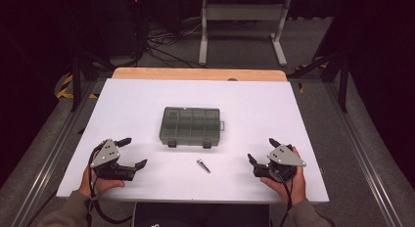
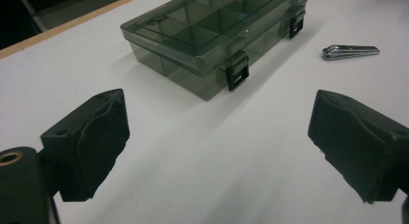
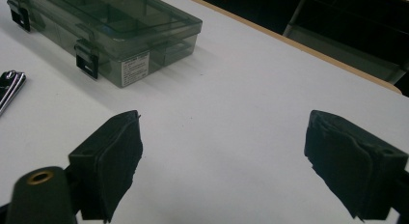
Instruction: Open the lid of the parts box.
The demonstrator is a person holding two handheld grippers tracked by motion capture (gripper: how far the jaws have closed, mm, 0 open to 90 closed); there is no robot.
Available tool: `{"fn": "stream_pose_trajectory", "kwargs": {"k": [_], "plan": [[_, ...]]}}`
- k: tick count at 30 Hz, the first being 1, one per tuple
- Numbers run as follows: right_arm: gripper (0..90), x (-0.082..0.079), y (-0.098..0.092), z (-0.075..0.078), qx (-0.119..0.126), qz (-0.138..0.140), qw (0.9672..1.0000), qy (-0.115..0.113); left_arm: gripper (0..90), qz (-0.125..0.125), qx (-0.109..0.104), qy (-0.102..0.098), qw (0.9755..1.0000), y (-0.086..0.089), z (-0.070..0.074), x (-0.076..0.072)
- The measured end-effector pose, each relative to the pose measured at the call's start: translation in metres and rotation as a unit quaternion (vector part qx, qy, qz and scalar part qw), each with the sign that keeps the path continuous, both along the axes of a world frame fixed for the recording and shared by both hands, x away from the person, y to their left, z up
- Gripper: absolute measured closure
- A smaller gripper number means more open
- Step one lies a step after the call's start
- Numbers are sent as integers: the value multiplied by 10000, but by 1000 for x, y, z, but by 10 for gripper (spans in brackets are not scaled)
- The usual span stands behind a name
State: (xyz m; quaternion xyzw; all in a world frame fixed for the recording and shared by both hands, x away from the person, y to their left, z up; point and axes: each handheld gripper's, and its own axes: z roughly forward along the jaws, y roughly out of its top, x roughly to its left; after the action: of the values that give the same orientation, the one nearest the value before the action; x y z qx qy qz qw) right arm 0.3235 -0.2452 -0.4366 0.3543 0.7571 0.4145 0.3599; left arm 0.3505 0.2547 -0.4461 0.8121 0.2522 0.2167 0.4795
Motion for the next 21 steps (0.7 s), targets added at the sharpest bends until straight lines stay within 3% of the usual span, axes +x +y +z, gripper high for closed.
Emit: {"fn": "stream_pose_trajectory", "kwargs": {"k": [3,11,14,17,21], "plan": [[139,0,0,0,-27,25,10000,-1,89,-27,87,-10,10000,-3,-1,1],[156,4,7,0,-45,63,10000,44,103,-36,74,91,9999,-4,-4,5],[244,9,12,1,25,292,9992,258,137,9,19,236,9997,-4,-6,14],[277,17,22,0,27,469,9975,535,184,24,-77,400,9992,-5,-7,24],[297,30,37,-1,-35,704,9946,764,239,-13,15,563,9984,-12,-11,37]]}}
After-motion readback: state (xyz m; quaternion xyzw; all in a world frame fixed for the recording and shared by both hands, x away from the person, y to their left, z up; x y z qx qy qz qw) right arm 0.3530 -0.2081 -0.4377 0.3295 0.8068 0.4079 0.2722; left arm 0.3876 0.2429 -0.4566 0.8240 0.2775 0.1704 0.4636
